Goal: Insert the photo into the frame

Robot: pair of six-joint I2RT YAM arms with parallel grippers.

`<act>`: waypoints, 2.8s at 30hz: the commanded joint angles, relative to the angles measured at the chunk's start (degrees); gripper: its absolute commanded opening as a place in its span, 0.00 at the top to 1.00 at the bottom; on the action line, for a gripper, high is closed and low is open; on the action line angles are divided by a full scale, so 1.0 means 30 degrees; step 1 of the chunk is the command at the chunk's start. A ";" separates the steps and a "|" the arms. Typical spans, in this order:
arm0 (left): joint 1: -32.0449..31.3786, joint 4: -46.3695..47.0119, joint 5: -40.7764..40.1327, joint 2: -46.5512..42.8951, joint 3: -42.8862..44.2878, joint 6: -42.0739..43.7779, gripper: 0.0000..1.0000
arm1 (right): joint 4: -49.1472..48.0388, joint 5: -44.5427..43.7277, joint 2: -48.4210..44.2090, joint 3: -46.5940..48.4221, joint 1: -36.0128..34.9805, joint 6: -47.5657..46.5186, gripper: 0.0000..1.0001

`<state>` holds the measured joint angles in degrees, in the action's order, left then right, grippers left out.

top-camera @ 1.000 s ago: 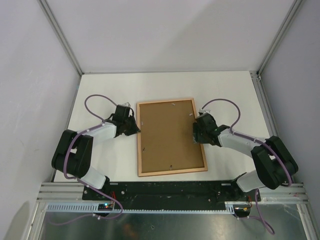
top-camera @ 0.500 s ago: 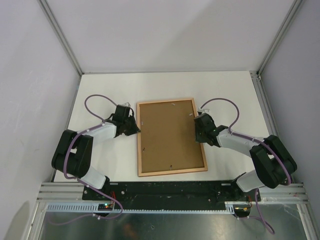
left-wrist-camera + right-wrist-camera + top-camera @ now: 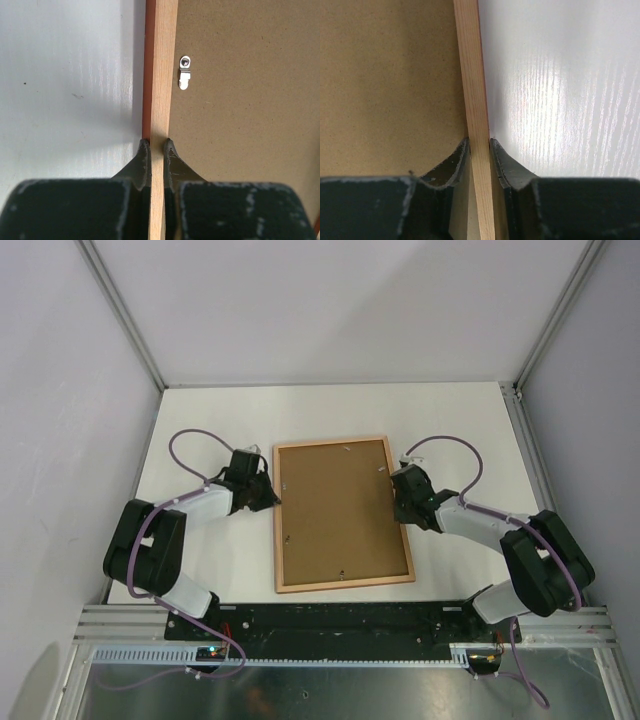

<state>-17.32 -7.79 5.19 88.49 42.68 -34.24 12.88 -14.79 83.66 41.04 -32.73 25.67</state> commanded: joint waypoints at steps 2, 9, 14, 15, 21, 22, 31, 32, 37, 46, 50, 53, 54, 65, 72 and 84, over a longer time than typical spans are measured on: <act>0.0209 -0.1208 0.0132 0.0027 0.0254 0.0388 1.00 | 0.0717 0.0423 0.0018 0.0032 0.0486 0.0332 1.00; -0.0163 -0.1208 0.0828 -0.1374 0.0262 0.0500 0.69 | 0.0791 0.0540 0.0064 0.0340 0.0763 0.0424 1.00; -0.1080 -0.1926 -0.0032 -0.3352 -0.0821 0.0549 0.52 | 0.0757 0.0582 0.0373 0.0538 0.0773 0.0461 1.00; -0.1476 -0.2111 -0.0398 -0.3739 -0.1034 0.0532 0.49 | 0.0692 0.0602 0.0438 0.0578 0.0788 0.0449 1.00; -0.3608 -0.3024 -0.2317 -0.4884 -0.2313 0.0039 0.42 | 0.0575 0.0799 0.0868 0.0874 0.0817 0.0359 1.00; -0.3912 -0.3070 -0.2551 -0.4900 -0.2454 -0.0001 0.42 | 0.0572 0.0813 0.0905 0.0922 0.0825 0.0325 1.00; -0.5284 -0.3461 -0.3723 -0.4339 -0.2619 -0.0261 0.44 | 0.0568 0.0910 0.0990 0.0955 0.0854 0.0274 1.00; -0.5409 -0.3479 -0.3767 -0.4364 -0.2650 -0.0284 0.45 | 0.0554 0.0927 0.1010 0.0962 0.0843 0.0268 1.00; -0.5900 -0.3823 -0.4035 -0.4708 -0.3015 -0.0608 0.45 | 0.0436 0.1027 0.1188 0.0966 0.0834 0.0317 1.00; -0.6196 -0.4459 -0.5108 -0.6272 -0.3701 -0.1227 0.40 | 0.0252 0.1128 0.1446 0.0979 0.0807 0.0388 1.00; -0.6384 -0.4584 -0.4937 -0.6343 -0.3878 -0.1110 0.37 | 0.0228 0.1133 0.1521 0.0974 0.0803 0.0401 1.00; -0.6487 -0.4544 -0.4856 -0.6101 -0.3956 -0.1066 0.37 | 0.0145 0.1177 0.1564 0.0974 0.0818 0.0447 1.00; -0.6523 -0.4533 -0.4860 -0.6036 -0.3934 -0.1052 0.37 | 0.0137 0.1207 0.1590 0.0972 0.0810 0.0457 1.00; -0.6560 -0.4268 -0.6072 -0.4324 -0.3112 -0.2473 0.34 | 0.0256 0.1170 0.1608 0.0947 0.0752 0.0496 1.00; -0.6560 -0.4080 -0.6385 -0.3448 -0.2801 -0.2889 0.44 | 0.0369 0.1173 0.1487 0.0947 0.0715 0.0452 1.00; -0.6544 -0.4137 -0.4351 -0.4700 -0.3663 -0.1844 0.57 | 0.0429 0.1071 0.1669 0.0966 0.0687 0.0408 1.00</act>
<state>-36.56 -18.50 -11.60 75.48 34.11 -42.04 12.45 -11.68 86.70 43.75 -30.52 26.33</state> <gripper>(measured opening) 0.416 0.223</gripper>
